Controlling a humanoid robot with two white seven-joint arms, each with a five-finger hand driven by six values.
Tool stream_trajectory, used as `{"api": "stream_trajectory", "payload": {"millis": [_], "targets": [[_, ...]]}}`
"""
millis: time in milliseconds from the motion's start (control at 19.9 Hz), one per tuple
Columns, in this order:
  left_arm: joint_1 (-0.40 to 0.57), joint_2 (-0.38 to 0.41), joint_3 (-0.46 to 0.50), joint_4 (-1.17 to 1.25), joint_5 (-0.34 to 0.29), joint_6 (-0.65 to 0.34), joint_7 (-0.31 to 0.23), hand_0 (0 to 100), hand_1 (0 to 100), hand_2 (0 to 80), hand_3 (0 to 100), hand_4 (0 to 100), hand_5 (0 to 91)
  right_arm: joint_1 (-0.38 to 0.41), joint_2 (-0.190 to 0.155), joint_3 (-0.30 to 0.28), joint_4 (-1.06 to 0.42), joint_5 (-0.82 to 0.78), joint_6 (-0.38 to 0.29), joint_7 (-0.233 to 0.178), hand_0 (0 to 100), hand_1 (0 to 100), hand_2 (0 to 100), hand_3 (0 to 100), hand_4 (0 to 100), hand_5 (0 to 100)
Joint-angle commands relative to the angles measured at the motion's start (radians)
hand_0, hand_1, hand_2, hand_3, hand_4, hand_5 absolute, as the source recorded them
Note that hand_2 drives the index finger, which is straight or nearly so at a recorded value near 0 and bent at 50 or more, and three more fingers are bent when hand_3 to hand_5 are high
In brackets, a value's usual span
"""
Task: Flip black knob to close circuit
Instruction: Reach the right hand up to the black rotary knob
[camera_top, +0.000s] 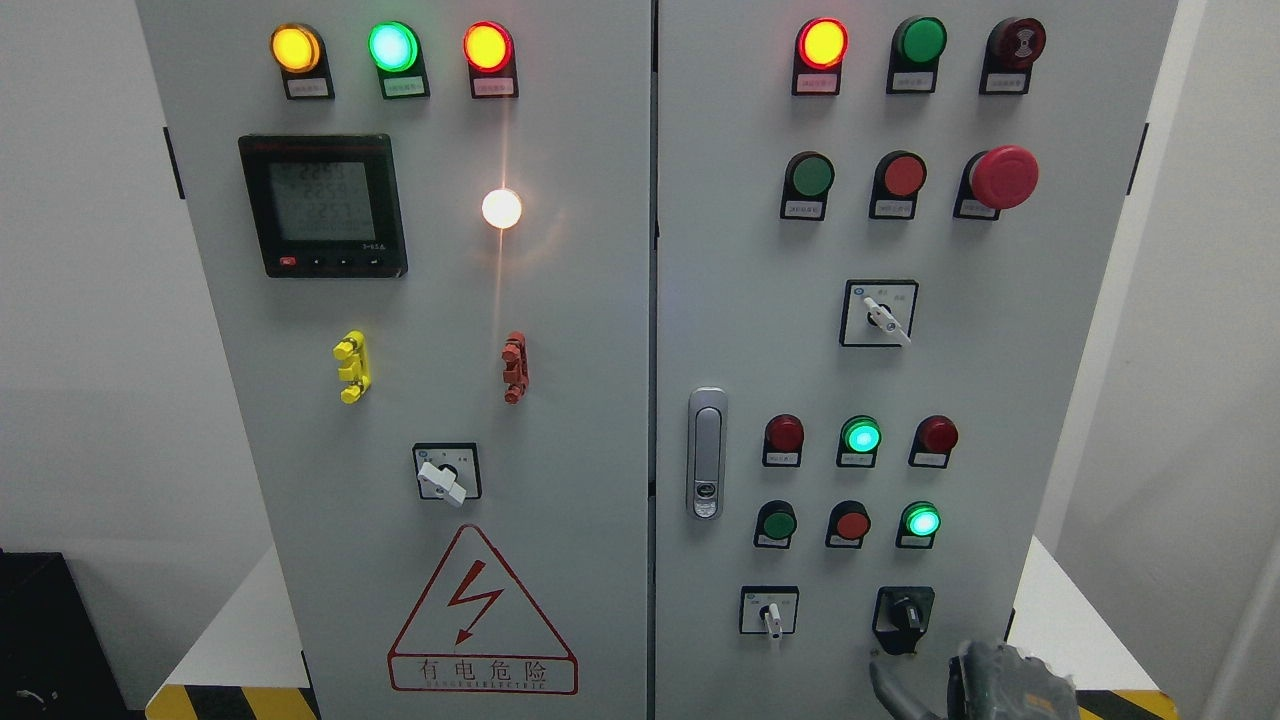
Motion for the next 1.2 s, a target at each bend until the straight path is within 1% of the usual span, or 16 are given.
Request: {"api": "stream_trajectory", "payload": {"millis": [0, 552, 703, 1154], "targets": [[0.0, 0.0, 0.0, 0.0, 0.0, 0.0, 0.001, 12, 56, 0.0, 0, 0, 0.0, -0.04, 0.004, 0.019, 0.065, 0.024, 0.001, -0.001, 0, 2, 92, 100, 94, 90], [0.0, 0.0, 0.0, 0.0, 0.0, 0.0, 0.001, 12, 56, 0.0, 0, 0, 0.0, -0.059, 0.005, -0.007, 0.069, 0.025, -0.001, -0.002, 0, 2, 92, 100, 94, 89], [0.0, 0.0, 0.0, 0.0, 0.0, 0.0, 0.001, 12, 56, 0.0, 0, 0, 0.0, -0.059, 0.005, -0.023, 0.065, 0.025, -0.004, -0.002, 0, 2, 92, 100, 94, 89], [0.0, 0.0, 0.0, 0.0, 0.0, 0.0, 0.001, 12, 56, 0.0, 0, 0, 0.0, -0.062, 0.004, -0.04, 0.067, 0.027, -0.007, -0.007, 0, 3, 91, 100, 94, 89]]}}
